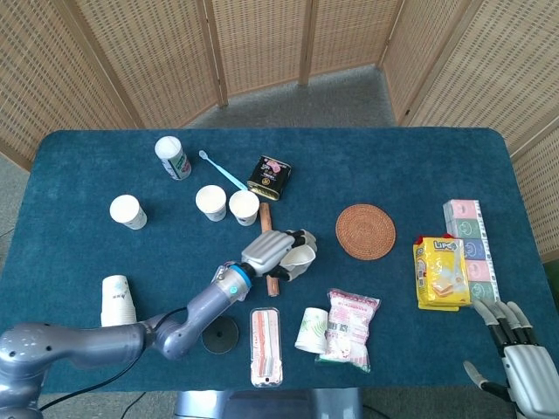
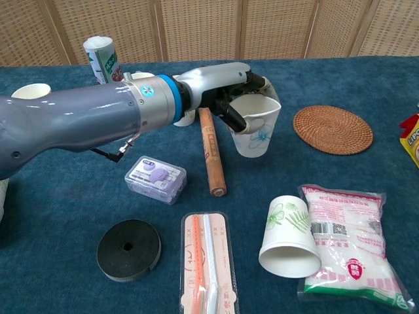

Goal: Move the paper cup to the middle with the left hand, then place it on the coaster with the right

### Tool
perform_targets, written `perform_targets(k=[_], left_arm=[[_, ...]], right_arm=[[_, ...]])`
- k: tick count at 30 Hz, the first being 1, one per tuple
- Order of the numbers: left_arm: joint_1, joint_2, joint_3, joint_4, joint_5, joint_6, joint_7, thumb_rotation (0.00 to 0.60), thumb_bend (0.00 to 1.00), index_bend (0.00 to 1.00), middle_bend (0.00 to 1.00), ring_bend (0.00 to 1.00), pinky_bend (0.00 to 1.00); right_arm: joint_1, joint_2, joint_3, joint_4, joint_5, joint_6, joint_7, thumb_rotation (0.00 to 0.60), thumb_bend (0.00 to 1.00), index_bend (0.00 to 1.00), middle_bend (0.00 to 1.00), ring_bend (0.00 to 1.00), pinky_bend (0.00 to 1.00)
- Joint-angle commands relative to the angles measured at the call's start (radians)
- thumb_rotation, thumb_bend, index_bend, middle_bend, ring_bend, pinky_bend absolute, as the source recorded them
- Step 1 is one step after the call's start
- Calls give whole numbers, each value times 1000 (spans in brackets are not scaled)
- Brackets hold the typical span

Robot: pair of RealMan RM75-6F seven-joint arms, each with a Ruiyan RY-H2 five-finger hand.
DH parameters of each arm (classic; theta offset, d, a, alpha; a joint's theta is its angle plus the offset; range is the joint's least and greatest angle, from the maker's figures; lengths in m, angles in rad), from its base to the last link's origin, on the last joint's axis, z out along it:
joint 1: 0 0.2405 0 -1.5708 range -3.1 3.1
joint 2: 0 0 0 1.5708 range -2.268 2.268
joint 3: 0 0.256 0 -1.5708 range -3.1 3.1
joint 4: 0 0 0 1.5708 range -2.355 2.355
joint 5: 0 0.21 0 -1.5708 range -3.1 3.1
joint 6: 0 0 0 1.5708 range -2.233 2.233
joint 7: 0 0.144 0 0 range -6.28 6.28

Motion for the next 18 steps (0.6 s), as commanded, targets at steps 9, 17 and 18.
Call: perform_targets(k=[9, 17, 18], left_arm=[[-134, -157, -26, 230, 22, -47, -13, 600, 529, 310, 243, 279, 489], [-193, -218, -43, 336, 30, -89, -52, 600, 523, 282, 232, 263, 434], [-198, -223, -42, 345, 27, -97, -51, 600, 522, 263, 223, 252, 405]], right_arm=[[-25, 0, 3, 32, 28, 25, 45, 600, 304, 0, 0, 0, 0], [-37, 10, 13, 47, 44, 44, 72, 600, 303, 0, 0, 0, 0], [-38, 11, 14, 49, 47, 46, 76, 600, 305, 0, 0, 0, 0]])
